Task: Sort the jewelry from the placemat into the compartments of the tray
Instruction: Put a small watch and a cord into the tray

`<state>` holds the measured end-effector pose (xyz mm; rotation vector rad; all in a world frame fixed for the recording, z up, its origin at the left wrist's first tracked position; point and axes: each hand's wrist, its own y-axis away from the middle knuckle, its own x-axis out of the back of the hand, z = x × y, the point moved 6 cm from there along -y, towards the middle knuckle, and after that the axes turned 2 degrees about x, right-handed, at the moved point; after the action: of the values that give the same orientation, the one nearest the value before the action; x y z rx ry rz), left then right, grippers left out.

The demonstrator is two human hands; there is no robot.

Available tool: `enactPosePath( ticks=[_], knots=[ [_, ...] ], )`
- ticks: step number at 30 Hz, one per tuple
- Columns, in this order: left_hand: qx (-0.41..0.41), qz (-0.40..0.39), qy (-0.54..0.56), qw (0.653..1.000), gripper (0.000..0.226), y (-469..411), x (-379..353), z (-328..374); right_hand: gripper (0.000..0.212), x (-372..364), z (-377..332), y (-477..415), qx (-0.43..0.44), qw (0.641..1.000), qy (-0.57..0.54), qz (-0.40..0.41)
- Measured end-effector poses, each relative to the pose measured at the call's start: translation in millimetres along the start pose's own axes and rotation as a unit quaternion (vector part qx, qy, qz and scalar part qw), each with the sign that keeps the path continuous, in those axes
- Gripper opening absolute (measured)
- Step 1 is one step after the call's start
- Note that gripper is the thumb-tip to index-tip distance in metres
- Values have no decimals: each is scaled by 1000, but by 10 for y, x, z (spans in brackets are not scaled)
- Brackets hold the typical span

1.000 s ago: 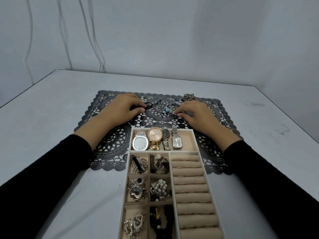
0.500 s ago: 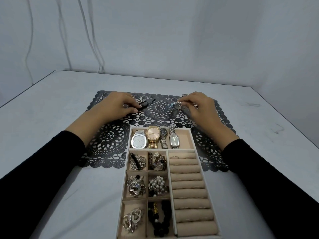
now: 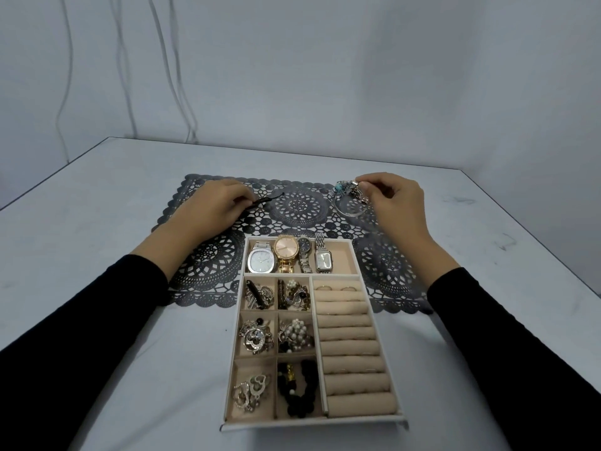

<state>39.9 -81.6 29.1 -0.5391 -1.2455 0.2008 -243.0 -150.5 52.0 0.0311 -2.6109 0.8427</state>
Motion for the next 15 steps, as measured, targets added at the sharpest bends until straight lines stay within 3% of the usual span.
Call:
enactPosePath(
  ticks=[6, 15],
  knots=[
    [89, 71, 102, 988, 12, 152, 180, 120, 15, 135, -131, 100, -30, 997, -75, 19],
    [148, 140, 230, 952, 9, 384, 401, 396, 14, 94, -316, 441, -77, 981, -176, -36]
  ],
)
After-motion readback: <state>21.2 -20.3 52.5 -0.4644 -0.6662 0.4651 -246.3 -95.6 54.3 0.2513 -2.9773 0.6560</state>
